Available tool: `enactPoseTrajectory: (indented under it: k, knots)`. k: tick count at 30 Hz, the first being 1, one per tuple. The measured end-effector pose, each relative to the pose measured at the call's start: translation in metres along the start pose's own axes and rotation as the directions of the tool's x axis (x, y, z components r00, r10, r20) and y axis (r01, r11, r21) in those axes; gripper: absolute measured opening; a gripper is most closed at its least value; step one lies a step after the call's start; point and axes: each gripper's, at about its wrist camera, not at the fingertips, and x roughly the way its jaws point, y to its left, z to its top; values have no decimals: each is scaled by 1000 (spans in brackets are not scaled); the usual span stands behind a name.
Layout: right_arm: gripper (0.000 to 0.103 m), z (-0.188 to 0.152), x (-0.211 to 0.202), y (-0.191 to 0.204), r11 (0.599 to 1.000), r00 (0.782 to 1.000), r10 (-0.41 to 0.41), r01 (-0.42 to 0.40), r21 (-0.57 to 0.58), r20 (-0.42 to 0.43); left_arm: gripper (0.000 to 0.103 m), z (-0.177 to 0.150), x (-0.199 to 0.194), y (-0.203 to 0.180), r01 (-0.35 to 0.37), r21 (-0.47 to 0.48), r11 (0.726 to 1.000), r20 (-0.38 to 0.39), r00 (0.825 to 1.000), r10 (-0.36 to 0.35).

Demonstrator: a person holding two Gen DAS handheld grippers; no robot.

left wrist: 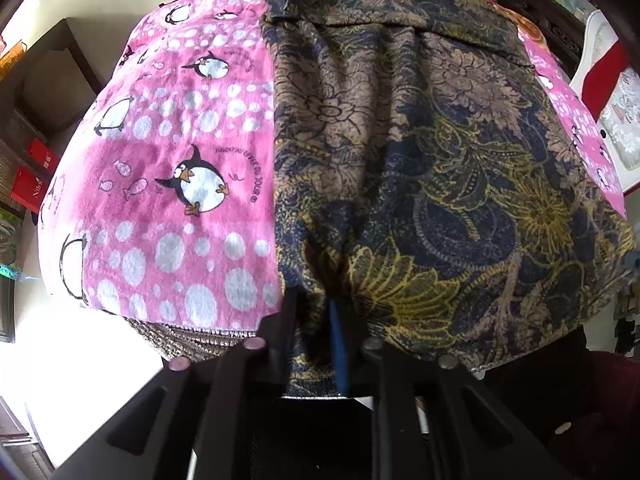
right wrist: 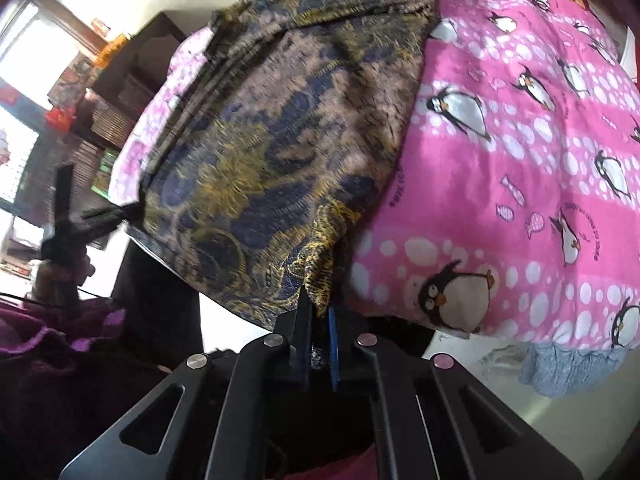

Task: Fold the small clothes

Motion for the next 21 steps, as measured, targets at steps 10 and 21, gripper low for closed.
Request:
enactPoseTrajectory:
  k: [10, 21]
  knots:
    - [0, 42, -31, -3, 990, 980, 130, -136, 33, 149, 8, 28, -20, 7, 184, -30, 982, 11, 983, -184]
    - [0, 115, -64, -26, 983, 929, 160, -181, 33, 334, 8, 93, -68, 16, 235, -75, 969, 206, 954, -216]
